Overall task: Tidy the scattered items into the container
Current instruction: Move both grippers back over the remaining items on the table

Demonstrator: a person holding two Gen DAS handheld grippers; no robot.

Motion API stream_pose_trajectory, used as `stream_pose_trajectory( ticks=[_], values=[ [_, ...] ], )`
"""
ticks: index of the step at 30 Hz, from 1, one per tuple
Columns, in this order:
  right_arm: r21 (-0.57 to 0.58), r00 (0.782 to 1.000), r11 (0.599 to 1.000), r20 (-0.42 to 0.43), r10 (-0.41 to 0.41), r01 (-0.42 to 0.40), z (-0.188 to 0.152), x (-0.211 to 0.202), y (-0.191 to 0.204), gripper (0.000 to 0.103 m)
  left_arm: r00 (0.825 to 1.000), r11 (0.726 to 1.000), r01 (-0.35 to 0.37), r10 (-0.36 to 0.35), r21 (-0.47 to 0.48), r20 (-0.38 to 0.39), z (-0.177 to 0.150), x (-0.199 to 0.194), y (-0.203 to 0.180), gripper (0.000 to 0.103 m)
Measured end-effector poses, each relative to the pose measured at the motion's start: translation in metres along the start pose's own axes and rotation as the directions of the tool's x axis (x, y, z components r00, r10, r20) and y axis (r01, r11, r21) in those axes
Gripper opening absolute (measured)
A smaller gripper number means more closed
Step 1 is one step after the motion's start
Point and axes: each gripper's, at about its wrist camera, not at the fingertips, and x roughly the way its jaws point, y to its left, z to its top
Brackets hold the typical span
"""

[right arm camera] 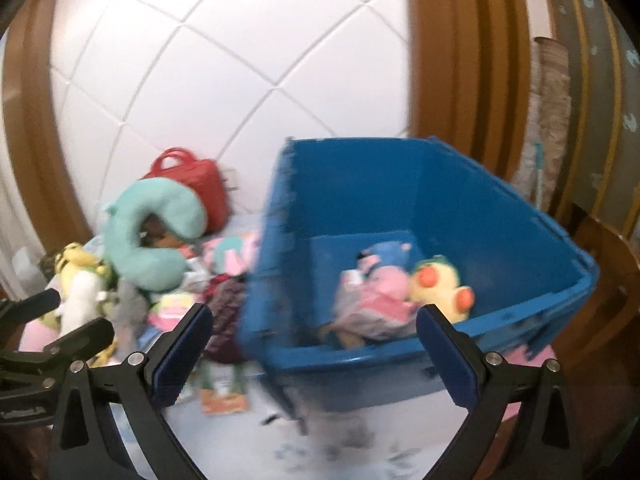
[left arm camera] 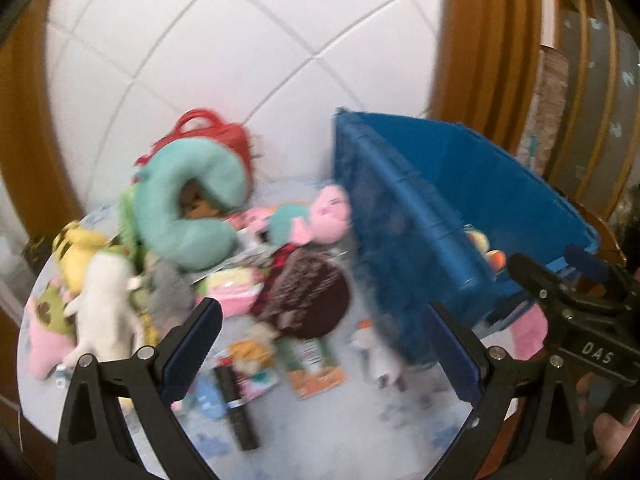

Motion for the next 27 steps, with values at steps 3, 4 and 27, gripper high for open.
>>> stream_pose_trajectory(
  ticks=[3,4,27],
  values=[
    [-0.023,0.999,0.999,-0.008,0.032,-0.032,-0.01,0.002,0.041,0.103,0.999,0.999,-0.042,0.042,-0.024,-0.028,-0.018,-0.001,0.041,0.101],
    [-0.033,0.999,0.998,-0.017,0.045,-0.045,-0.013,0.005,0.053,0.103,0.998,0.998,-0.056,0.055,-0.032,-0.042,-0.024,0.0,0.052,0.101],
    [-0.102,0.907,0.949,-0.34,0.247,-0.297,-0.105,0.125,0.192,0.103,0.924,0.942,-0.299,0.247,-0.151,-0.29,-0.134,0.042,0.211,0.101]
  ],
)
